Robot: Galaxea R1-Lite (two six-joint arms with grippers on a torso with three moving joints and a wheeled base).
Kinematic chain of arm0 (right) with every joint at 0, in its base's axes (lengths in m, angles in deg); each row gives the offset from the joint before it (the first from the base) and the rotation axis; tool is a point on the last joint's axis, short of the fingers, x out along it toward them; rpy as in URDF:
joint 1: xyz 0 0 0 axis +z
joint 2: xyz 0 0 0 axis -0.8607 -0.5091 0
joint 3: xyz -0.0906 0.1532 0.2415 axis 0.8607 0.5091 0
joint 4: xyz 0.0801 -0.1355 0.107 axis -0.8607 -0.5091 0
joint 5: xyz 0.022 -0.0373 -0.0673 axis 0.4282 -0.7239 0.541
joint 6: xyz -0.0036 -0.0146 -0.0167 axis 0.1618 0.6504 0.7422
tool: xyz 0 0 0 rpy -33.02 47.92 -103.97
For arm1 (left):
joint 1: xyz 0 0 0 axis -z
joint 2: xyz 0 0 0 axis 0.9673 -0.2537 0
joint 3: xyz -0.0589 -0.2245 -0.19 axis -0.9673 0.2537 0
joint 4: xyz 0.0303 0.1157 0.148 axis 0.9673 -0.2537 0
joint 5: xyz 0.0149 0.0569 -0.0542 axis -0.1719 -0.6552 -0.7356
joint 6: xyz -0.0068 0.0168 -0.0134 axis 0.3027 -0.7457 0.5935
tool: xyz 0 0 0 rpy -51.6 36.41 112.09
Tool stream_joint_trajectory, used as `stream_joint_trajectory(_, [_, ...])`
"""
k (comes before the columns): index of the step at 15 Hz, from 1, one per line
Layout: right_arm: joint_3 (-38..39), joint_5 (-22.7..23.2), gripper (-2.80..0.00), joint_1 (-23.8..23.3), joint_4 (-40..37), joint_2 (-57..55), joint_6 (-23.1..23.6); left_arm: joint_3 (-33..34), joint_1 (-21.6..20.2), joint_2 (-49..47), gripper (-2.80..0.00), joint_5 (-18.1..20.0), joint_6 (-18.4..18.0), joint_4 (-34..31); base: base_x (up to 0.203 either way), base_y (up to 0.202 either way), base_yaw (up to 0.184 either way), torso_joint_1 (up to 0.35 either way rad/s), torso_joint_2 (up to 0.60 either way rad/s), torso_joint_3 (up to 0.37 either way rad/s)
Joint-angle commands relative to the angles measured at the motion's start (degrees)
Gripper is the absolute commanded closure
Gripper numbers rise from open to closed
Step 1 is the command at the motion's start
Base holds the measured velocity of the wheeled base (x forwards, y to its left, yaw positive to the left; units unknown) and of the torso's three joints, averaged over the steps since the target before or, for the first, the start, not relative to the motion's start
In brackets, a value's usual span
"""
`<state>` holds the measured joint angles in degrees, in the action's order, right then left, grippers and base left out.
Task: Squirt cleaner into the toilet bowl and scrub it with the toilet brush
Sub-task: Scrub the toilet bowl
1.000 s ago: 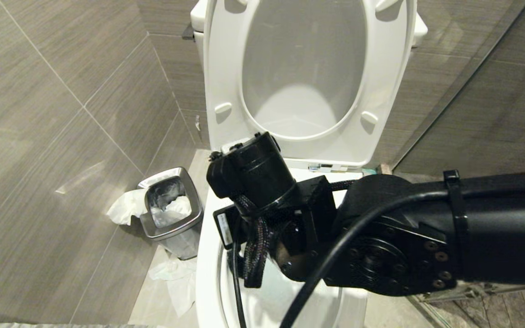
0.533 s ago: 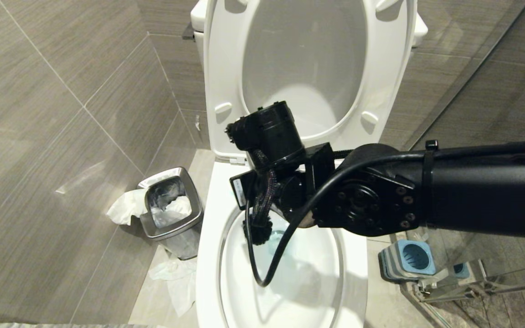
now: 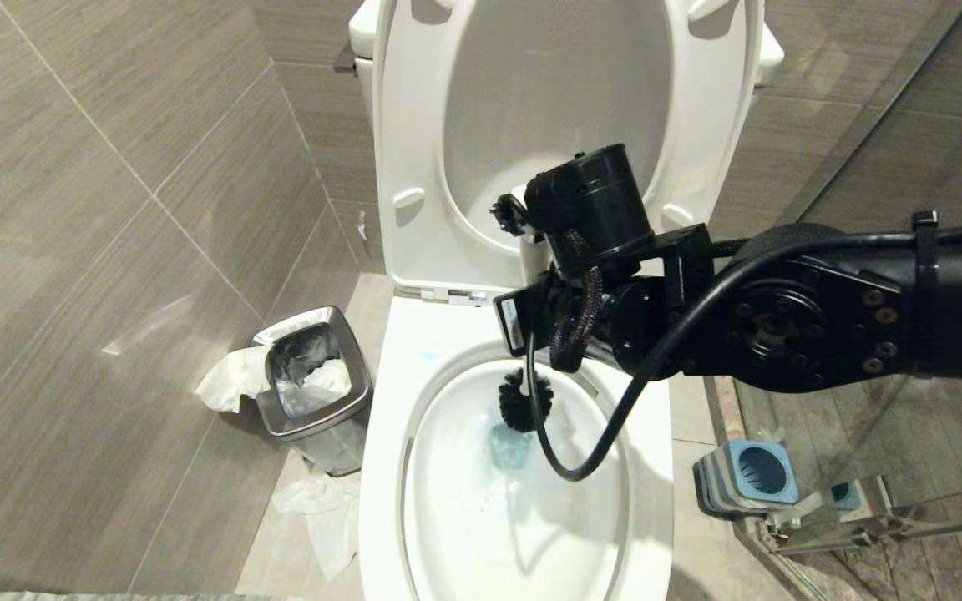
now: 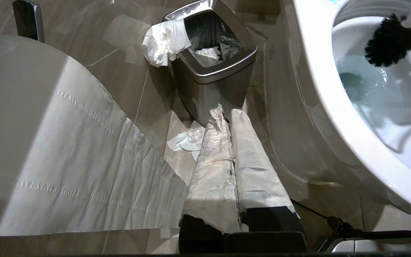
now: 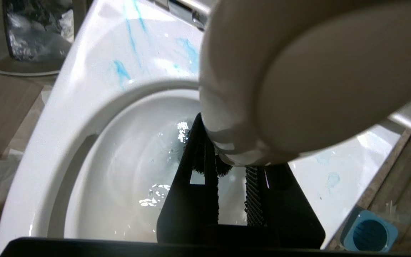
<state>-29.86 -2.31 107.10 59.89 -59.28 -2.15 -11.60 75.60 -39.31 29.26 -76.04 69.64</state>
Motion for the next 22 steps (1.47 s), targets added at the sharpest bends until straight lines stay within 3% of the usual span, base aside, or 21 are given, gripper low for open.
stream_joint_trajectory(1, [6.2,0.7,0.0,-0.2,-0.1,5.3,-0.2,0.1,0.0,0.0,0.0,0.0,0.0,0.0,0.0,0.0,0.0,0.0,0.0,0.0])
stream_joint_trajectory(6, [21.8,2.1,0.0,0.1,0.3,14.6,-2.1,0.1,0.0,0.0,0.0,0.0,0.0,0.0,0.0,0.0,0.0,0.0,0.0,0.0])
stream_joint_trajectory(10, [27.7,4.0,0.0,6.6,0.6,17.9,-8.9,0.1,0.0,0.0,0.0,0.0,0.0,0.0,0.0,0.0,0.0,0.0,0.0,0.0])
stream_joint_trajectory(14, [27.2,5.4,0.0,12.0,1.0,15.3,-13.4,0.1,0.0,0.0,0.0,0.0,0.0,0.0,0.0,0.0,0.0,0.0,0.0,0.0])
stream_joint_trajectory(18, [22.5,4.9,0.0,12.3,8.0,8.2,-13.4,0.1,0.0,0.0,0.0,0.0,0.0,0.0,0.0,0.0,0.0,0.0,0.0,0.0])
stream_joint_trajectory(22, [15.0,4.7,0.0,10.8,8.7,2.4,-13.1,0.1,0.0,0.0,0.0,0.0,0.0,0.0,0.0,0.0,0.0,0.0,0.0,0.0])
